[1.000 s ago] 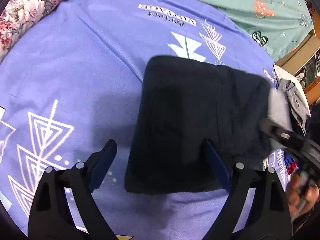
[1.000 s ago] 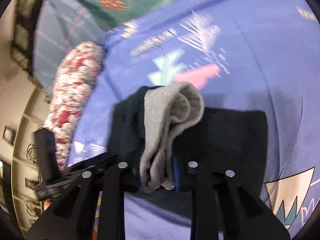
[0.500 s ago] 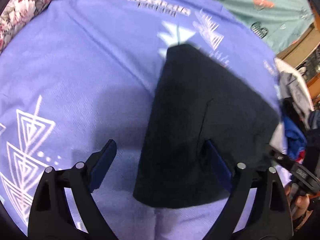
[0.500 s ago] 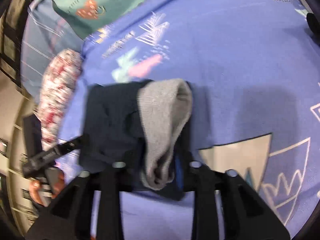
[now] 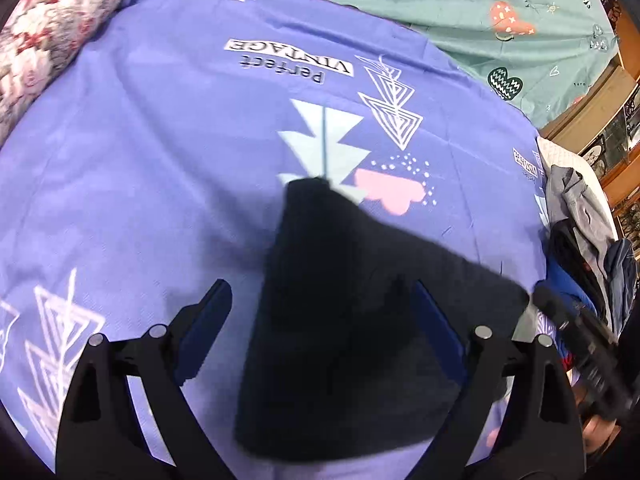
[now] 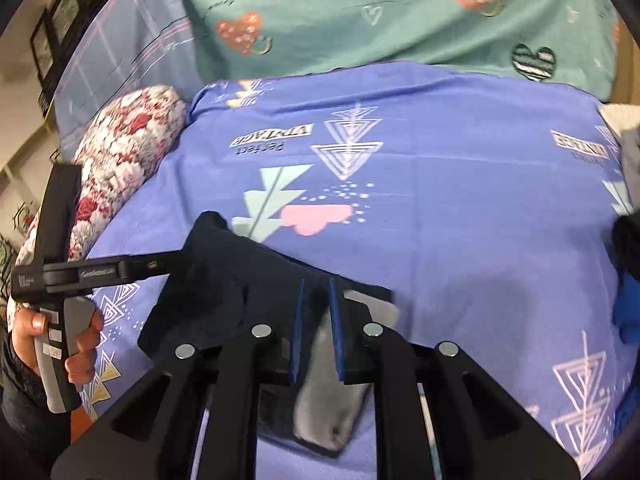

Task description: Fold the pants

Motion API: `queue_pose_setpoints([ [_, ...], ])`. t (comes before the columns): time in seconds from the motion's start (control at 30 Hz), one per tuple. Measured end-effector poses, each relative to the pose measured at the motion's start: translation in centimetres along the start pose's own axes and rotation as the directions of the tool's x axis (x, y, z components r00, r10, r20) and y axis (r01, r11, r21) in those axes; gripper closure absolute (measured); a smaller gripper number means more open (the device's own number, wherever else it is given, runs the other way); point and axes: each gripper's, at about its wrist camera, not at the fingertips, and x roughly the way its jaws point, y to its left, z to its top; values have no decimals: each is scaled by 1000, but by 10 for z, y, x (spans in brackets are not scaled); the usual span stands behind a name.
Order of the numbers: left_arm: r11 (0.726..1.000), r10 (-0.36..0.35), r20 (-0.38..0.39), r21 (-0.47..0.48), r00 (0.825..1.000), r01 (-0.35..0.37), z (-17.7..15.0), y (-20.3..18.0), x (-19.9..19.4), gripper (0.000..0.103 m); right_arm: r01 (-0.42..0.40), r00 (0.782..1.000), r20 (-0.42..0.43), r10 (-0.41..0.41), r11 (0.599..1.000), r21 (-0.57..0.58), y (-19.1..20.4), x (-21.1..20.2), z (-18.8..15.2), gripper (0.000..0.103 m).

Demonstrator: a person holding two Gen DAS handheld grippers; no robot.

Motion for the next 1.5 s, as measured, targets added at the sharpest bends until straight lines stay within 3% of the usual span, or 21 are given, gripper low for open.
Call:
queue_pose_setpoints([
  [0.13, 997, 76, -48, -26, 996, -77, 11, 9, 30, 9, 47, 997, -53, -49, 998, -33, 1, 26, 2, 91],
  [0.23, 990, -7, -96, -140, 995, -7, 12, 27, 50, 7, 62, 997, -52, -64, 997, -43, -8, 39, -7, 93],
  [0.33, 994, 66, -79, -77, 995, -72, 11, 15, 46, 6, 111, 993, -38, -116, 988, -111, -1, 47, -17, 93],
  [0.4, 996, 61, -71, -60, 996, -65, 7, 11, 34, 7, 85, 996, -35, -88, 992, -89, -1, 39, -15, 91],
  [0.57, 998, 61, -24, -18, 998, -62, -16, 8, -2, 7, -82, 997, 12, 82, 997, -15, -1, -13, -26, 86],
  [0.7, 996, 90, -94, -10, 992, -91, -39, 13, 22, 6, -27, 992, -123, 30, 999, 22, -10, 17, -55, 86],
  [0.8, 995, 98, -70, -25, 993, -100, -47, 14, 22, 4, -53, 991, -117, 61, 996, 67, -14, 18, -54, 85],
  [0.9, 998, 55, -120, -22, 991, -58, -42, 15, 12, 4, -101, 989, -98, 111, 989, 104, -14, 2, -47, 62],
  [0.93, 999, 17, -132, -28, 991, -21, -40, 17, 7, 4, -118, 988, -85, 129, 985, 129, -16, -7, -45, 44],
  [0.97, 999, -4, -133, -34, 991, 0, -40, 19, 4, 4, -127, 988, -67, 138, 981, 146, -18, -15, -43, 33],
  [1.03, 998, -54, -151, -51, 987, 47, -39, 22, 0, 4, -142, 988, -31, 149, 975, 171, -24, -30, -43, 30],
  [1.17, 991, -133, -205, -55, 970, 124, -45, 23, 4, 4, -136, 986, -65, 155, 962, 237, -44, -32, -53, 30],
  [1.33, 987, -162, -255, -58, 953, 152, -52, 24, 17, 4, -184, 962, -129, 242, 918, 351, -62, -11, -69, 30],
  [1.5, 982, -190, -258, -37, 947, 187, -48, 23, 25, 5, -198, 949, -165, 267, 917, 348, -52, 7, -70, 30],
])
